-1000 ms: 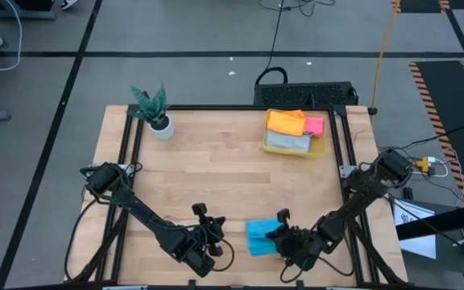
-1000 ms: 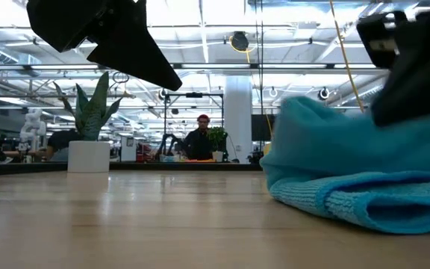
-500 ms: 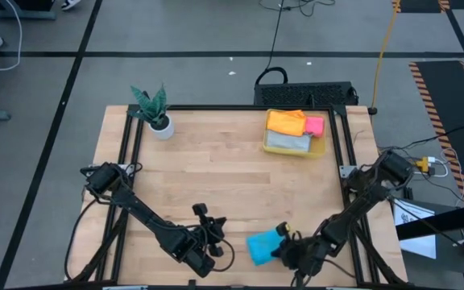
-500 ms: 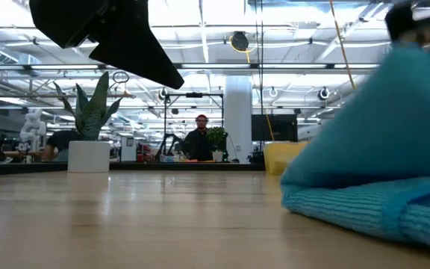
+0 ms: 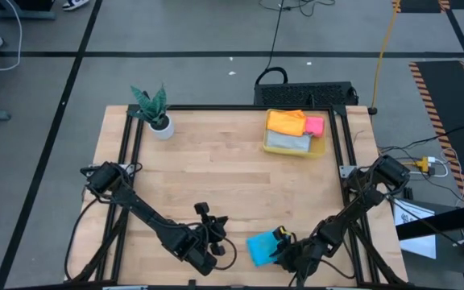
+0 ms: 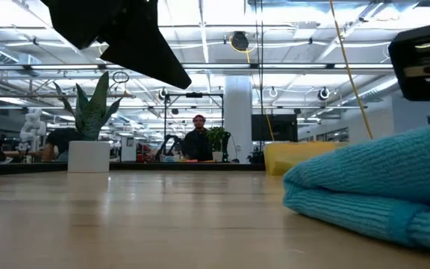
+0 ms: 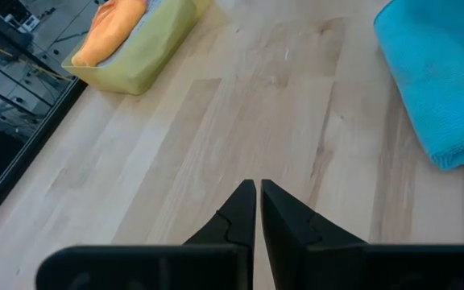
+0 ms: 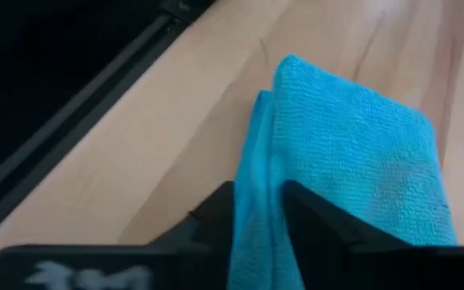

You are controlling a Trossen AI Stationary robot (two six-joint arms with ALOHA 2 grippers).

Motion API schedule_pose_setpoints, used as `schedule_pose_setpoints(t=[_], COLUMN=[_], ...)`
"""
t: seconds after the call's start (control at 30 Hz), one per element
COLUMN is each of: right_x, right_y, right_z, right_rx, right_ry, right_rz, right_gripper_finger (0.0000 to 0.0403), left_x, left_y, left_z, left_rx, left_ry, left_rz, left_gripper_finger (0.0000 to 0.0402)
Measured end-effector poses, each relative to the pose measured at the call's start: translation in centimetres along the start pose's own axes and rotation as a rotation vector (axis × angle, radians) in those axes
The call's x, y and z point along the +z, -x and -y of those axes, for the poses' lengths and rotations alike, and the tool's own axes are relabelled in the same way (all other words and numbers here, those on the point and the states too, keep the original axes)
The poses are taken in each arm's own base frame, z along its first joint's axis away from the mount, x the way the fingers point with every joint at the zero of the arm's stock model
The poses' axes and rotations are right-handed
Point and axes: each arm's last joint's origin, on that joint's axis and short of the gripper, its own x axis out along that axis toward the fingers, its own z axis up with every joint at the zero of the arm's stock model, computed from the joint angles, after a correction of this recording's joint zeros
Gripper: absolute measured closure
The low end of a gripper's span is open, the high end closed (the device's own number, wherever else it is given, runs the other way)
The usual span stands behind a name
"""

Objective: Fold microfiber towels
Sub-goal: Fold the blue kitchen towel

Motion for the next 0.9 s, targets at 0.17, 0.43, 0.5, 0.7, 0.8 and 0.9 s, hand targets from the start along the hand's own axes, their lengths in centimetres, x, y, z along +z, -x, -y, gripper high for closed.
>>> schedule_pose_setpoints(t=[0.17, 0.43, 0.5, 0.7, 0.8, 0.9], right_x=[0.1, 0.0, -0.2, -1.0, -1.3, -1.5], right_y=[0.2, -0.5, -0.7, -1.5, -2.0, -2.4], right_z=[-0.5, -1.1, -1.1, -1.2, -1.3, -1.2], right_rx=[0.007, -0.069, -0.087, -0.086, -0.088, -0.098], right_ry=[0.009, 0.047, 0.060, 0.072, 0.074, 0.074], right_rz=[0.018, 0.073, 0.060, 0.026, 0.017, 0.004], right_gripper_finger=[0.0233, 0.0189, 0.0189, 0.0192, 0.0193, 0.0203], left_x=[-0.2, -0.5, -0.9, -1.7, -1.9, -1.9], left_y=[-0.3, -0.7, -0.8, -1.4, -1.5, -1.5], left_z=[0.1, 0.0, 0.0, 0.0, -0.1, 0.0], left_rx=[0.004, 0.000, 0.002, -0.003, -0.001, -0.003], left_ry=[-0.008, 0.000, -0.004, 0.010, 0.012, 0.014], left_rz=[-0.007, -0.023, -0.025, -0.019, -0.021, -0.019], left_gripper_finger=[0.0376, 0.0376, 0.0376, 0.0376, 0.0376, 0.0376])
